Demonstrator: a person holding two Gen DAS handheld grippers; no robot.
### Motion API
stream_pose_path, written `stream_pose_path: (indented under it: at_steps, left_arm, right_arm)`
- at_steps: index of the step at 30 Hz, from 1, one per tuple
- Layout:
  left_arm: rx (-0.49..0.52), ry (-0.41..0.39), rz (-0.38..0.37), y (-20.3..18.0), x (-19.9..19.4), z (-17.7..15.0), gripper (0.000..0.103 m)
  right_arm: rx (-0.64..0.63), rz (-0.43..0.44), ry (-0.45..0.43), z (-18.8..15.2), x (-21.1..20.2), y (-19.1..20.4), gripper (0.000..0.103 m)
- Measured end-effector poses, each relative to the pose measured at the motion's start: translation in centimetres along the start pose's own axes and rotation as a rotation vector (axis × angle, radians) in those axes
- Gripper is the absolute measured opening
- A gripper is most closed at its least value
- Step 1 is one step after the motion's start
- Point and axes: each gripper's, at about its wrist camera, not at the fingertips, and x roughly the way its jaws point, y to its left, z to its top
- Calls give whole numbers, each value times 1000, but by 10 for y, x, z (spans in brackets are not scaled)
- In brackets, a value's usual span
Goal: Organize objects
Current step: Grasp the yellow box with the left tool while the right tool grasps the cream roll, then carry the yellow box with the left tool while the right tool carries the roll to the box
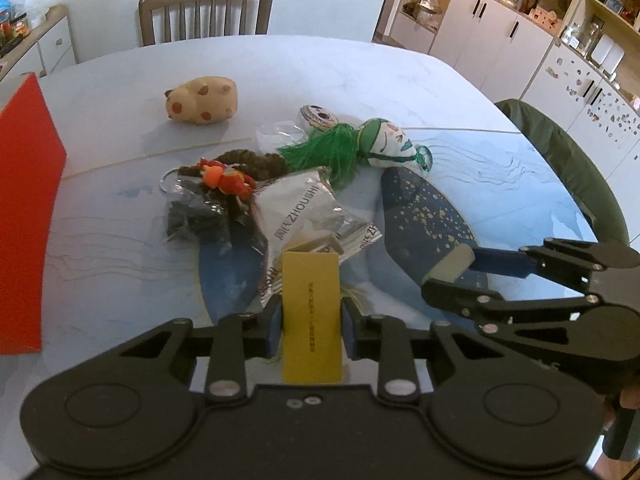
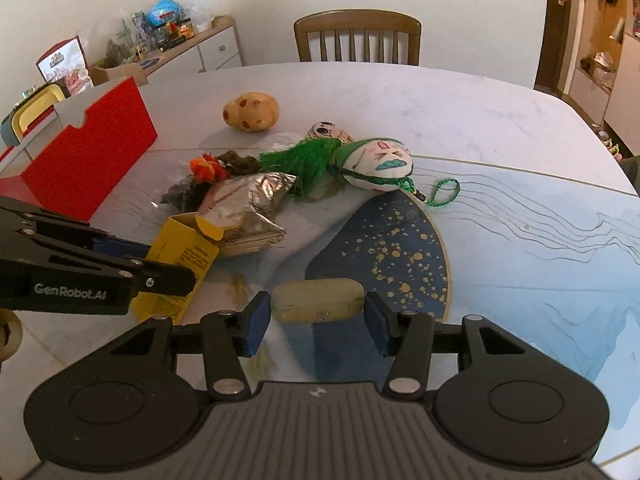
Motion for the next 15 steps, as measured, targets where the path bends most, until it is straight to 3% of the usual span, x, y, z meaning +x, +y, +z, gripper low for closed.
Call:
stream_pose_path:
  at_steps: [15]
  left_arm:
    - [-57,-42,-40,52,-59,3,28]
  right_arm:
    - [-5,38,-60,28,-45,65,51]
